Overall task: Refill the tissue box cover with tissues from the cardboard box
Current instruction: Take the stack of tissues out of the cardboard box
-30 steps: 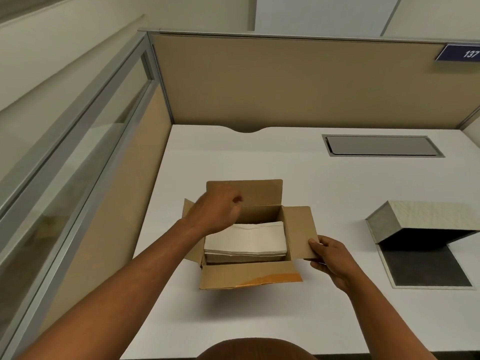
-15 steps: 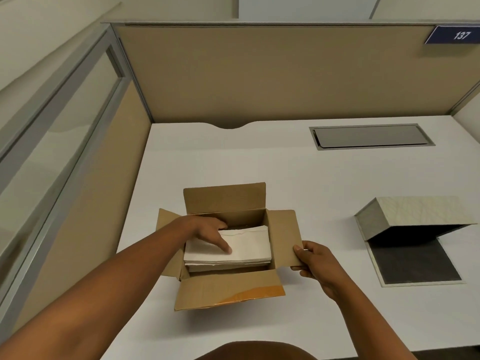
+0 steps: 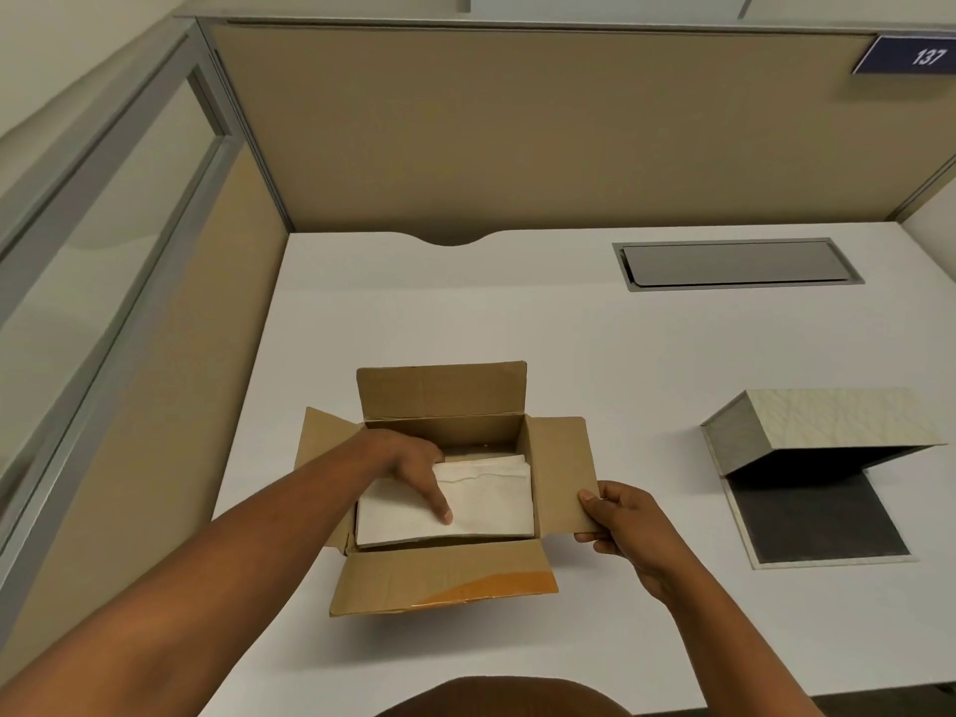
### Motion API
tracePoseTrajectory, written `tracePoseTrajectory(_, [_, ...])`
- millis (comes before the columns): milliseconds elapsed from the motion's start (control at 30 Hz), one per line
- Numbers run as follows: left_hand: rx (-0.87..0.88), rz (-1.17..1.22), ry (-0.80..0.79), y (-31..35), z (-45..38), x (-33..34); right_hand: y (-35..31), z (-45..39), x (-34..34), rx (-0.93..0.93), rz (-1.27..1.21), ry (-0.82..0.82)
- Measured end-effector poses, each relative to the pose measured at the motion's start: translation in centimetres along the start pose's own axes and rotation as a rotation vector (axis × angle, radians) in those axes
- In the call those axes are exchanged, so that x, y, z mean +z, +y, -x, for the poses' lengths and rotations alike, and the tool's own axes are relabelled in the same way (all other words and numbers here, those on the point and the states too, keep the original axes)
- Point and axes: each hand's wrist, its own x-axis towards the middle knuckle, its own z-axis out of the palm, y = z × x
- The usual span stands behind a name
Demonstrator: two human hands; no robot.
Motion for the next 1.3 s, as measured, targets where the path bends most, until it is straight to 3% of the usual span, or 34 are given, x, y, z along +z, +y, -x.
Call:
tracePoseTrajectory(267, [0.07, -0.019, 0.086, -0.1, 0.3, 0.6, 0.0, 0.2, 0.0, -0.001, 0.011, 0.016])
tracePoseTrajectory(467, [0.069, 0.068, 0.075, -0.4, 0.3, 1.5, -0.3, 0.6, -0.2, -0.014, 0.04, 0.032])
tracePoseTrajectory(633, [0.08, 0.106, -0.043, -0.4, 0.3, 1.6, -0.3, 1.0, 0.0, -0.009, 0.052, 0.039])
tracePoseTrajectory(967, [0.125, 0.096, 0.001, 0.1, 0.9, 1.5, -0.5, 1.3, -0.2, -0.016, 0.058, 0.054])
tracePoseTrajectory(1300, [0.249, 0.024, 0.271, -0.6, 2.1, 2.8, -0.8, 1.9, -0.1, -0.058, 0.119, 0.096])
